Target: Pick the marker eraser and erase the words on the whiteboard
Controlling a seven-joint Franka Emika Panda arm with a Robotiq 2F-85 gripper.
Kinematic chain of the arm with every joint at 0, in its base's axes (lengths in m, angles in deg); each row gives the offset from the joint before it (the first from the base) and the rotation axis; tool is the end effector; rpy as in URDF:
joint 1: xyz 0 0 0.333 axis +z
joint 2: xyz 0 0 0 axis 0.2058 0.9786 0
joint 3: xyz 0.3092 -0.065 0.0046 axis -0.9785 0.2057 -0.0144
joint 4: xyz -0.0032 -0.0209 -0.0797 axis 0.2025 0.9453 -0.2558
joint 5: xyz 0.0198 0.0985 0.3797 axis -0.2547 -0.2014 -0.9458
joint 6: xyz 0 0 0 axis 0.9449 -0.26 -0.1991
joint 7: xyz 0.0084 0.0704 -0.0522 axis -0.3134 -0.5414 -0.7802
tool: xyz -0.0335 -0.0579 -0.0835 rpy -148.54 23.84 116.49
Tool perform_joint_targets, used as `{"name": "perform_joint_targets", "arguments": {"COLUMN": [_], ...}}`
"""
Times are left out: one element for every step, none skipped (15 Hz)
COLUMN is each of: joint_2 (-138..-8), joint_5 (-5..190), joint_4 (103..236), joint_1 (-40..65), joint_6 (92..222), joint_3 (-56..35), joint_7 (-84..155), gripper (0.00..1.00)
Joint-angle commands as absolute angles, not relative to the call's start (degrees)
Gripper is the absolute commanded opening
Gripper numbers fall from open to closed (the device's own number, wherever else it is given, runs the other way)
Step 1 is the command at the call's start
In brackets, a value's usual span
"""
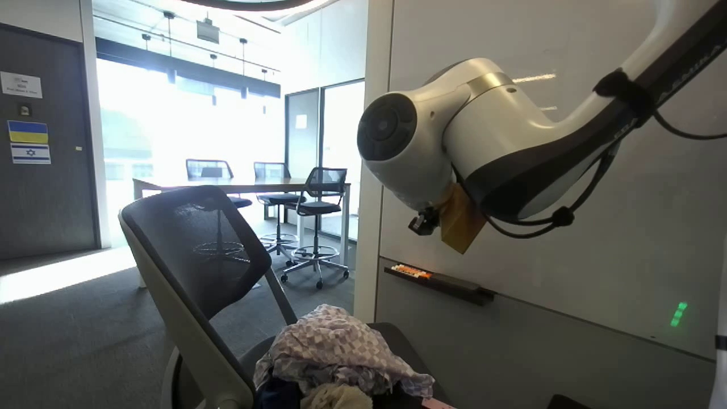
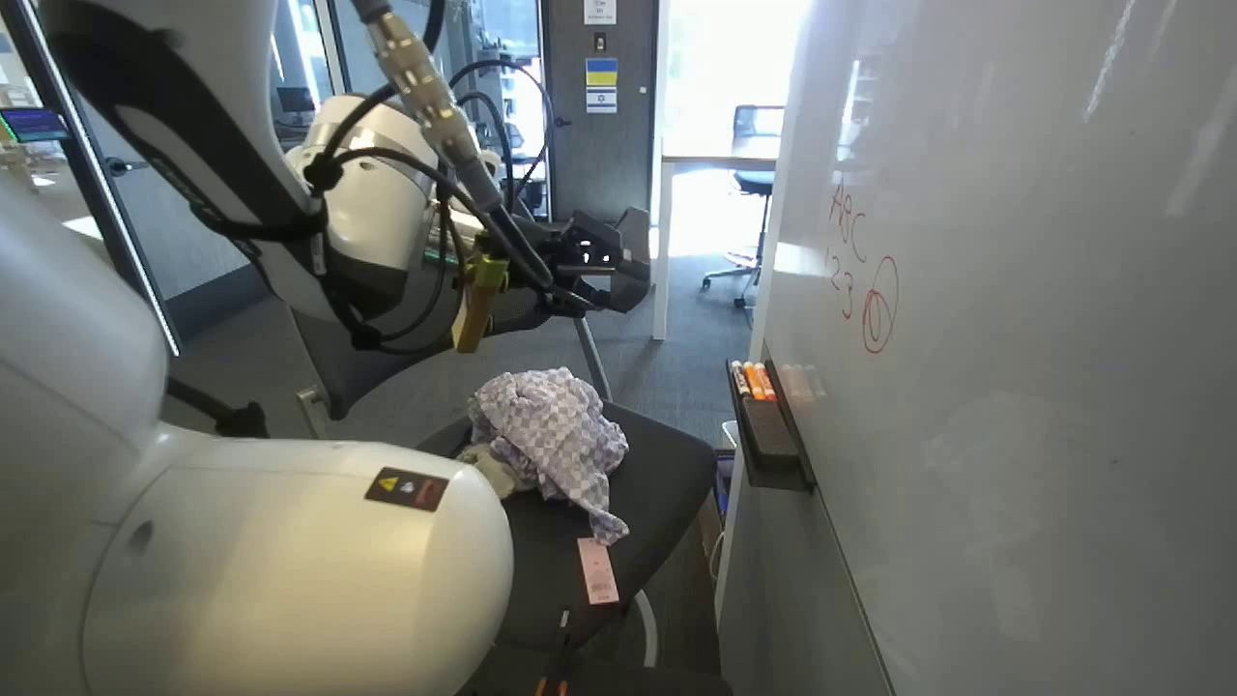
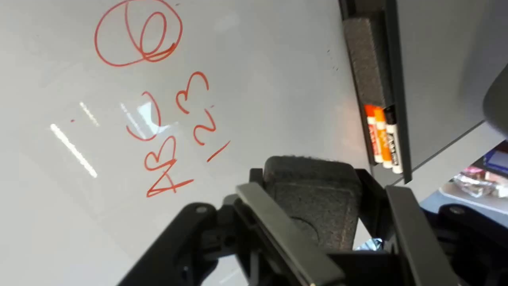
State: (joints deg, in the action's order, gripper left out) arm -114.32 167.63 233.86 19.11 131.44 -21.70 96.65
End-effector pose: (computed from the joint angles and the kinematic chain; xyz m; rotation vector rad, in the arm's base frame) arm 0.3674 0.0179 0.3741 1.9348 -0.1080 0.5574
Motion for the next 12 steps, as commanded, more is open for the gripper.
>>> {"name": "perform_joint_targets", "arguments": {"joint_2": [-113.73,-113.24,-112.60,-111.71,-111.69,-111.55,-111.36,-110.99,-110.45,-109.86,-109.40,-108.89], "joint_5": [179.44,182.87,186.78,190.42,193.69,197.59,200.75,204.27,206.99,208.69,210.26,211.97], "joint_4": [234.58,234.89,235.00,234.57,234.83,234.96,235.00,235.01,235.04,235.04,235.06,235.07], "joint_1": [17.16,16.87,16.54,16.29,16.00,15.75,15.55,15.31,15.05,14.74,14.45,14.03], "joint_6": [131.75,131.33,131.22,130.76,130.55,130.39,129.80,128.99,127.73,126.80,125.76,125.04], "joint_3": [-19.85,-19.16,-18.35,-17.57,-16.55,-15.69,-15.00,-14.40,-13.85,-13.06,-12.34,-11.54], "joint_7": [108.15,111.70,114.94,118.07,121.36,124.15,126.51,129.15,131.34,133.05,135.12,137.04], "gripper": [0.33,0.33,0.33,0.33,0.33,0.33,0.33,0.33,0.33,0.33,0.33,0.33]}}
